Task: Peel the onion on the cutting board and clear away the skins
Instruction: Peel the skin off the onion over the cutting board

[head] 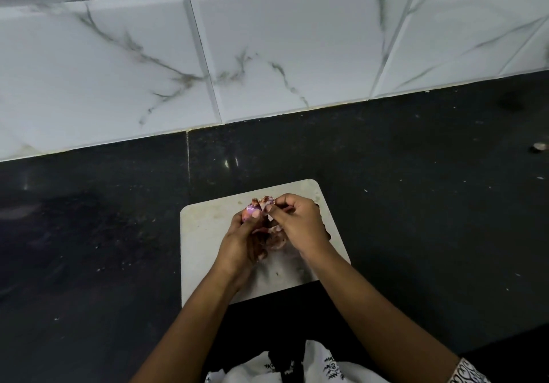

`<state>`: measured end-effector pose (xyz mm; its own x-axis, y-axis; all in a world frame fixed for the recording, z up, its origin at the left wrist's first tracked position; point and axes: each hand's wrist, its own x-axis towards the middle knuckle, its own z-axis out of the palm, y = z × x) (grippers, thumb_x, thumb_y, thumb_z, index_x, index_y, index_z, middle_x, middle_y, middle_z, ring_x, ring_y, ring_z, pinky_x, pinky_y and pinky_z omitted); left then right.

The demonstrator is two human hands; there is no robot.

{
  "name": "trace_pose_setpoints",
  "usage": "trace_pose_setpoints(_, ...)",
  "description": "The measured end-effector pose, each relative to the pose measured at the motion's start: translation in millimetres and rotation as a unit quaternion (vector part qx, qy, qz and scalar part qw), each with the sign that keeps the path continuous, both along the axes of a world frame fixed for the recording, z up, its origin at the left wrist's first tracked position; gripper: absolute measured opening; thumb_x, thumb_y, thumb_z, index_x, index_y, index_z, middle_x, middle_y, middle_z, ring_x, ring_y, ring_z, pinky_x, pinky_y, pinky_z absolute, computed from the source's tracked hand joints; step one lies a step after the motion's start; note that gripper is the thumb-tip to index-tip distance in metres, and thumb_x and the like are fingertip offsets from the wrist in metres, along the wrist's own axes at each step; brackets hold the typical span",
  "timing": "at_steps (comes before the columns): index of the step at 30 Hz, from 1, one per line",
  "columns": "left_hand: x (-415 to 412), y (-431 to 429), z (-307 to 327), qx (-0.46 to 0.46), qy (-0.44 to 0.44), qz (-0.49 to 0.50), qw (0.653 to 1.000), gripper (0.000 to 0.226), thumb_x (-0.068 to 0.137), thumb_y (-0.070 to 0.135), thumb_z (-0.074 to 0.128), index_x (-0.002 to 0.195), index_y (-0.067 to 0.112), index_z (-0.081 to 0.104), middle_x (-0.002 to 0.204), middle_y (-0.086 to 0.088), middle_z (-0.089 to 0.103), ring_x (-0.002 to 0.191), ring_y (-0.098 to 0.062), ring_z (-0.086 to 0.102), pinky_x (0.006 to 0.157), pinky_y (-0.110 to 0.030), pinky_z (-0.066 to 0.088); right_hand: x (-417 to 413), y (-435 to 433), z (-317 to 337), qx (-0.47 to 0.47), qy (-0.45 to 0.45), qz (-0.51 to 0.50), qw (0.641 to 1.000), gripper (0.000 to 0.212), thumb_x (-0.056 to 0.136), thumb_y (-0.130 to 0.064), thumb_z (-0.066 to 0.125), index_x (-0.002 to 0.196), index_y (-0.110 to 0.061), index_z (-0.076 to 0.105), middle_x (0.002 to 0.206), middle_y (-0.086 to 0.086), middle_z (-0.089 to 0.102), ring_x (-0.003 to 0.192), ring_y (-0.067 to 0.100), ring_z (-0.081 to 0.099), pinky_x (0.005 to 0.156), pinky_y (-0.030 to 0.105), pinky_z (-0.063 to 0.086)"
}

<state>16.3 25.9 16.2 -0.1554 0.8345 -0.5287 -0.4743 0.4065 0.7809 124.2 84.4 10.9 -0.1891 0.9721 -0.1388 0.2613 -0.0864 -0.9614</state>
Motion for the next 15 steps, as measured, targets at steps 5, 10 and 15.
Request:
trace_pose_setpoints(5, -4.2, -2.8, -1.9, -0.015, -0.064, -0.017, 0.998, 0.033, 0.091, 0.039, 0.045, 0.097, 0.009, 0.058, 0.077, -0.008, 0.066, 0.059, -0.016, 0.061, 0.046, -0.019, 0.041, -0.4, 4.4, 5.1, -0.038, 0.004, 0.037, 0.999, 0.009, 0.081, -0.025, 0.070, 0.074, -0.020, 0.067, 0.068, -0.004, 0.064, 0.067, 0.015, 0.061, 0.066, 0.031, 0.053)
trace_pose_setpoints(10, -5.6, -3.6, -2.5, -0.006, -0.170, -0.007, 0.985, 0.038, 0.088, 0.040, 0.042, 0.092, 0.010, 0.065, 0.070, -0.008, 0.064, 0.045, -0.010, 0.050, 0.030, -0.011, 0.026, -2.7, 5.2, 8.0, -0.210, 0.155, 0.020, 0.965, 0.012, 0.087, -0.009, 0.060, 0.076, -0.009, 0.066, 0.066, 0.009, 0.060, 0.046, 0.015, 0.059, 0.045, 0.022, 0.049)
trace_pose_setpoints(15, -6.0, -5.1, -5.4, -0.020, -0.172, 0.008, 0.985, 0.044, 0.097, 0.040, 0.033, 0.101, 0.009, 0.064, 0.082, -0.012, 0.068, 0.047, -0.013, 0.059, 0.030, -0.011, 0.027, 3.9, 5.1, 5.4, -0.237, 0.169, 0.064, 0.954, 0.010, 0.087, -0.018, 0.063, 0.092, -0.010, 0.067, 0.080, 0.009, 0.066, 0.061, 0.015, 0.063, 0.055, 0.024, 0.055)
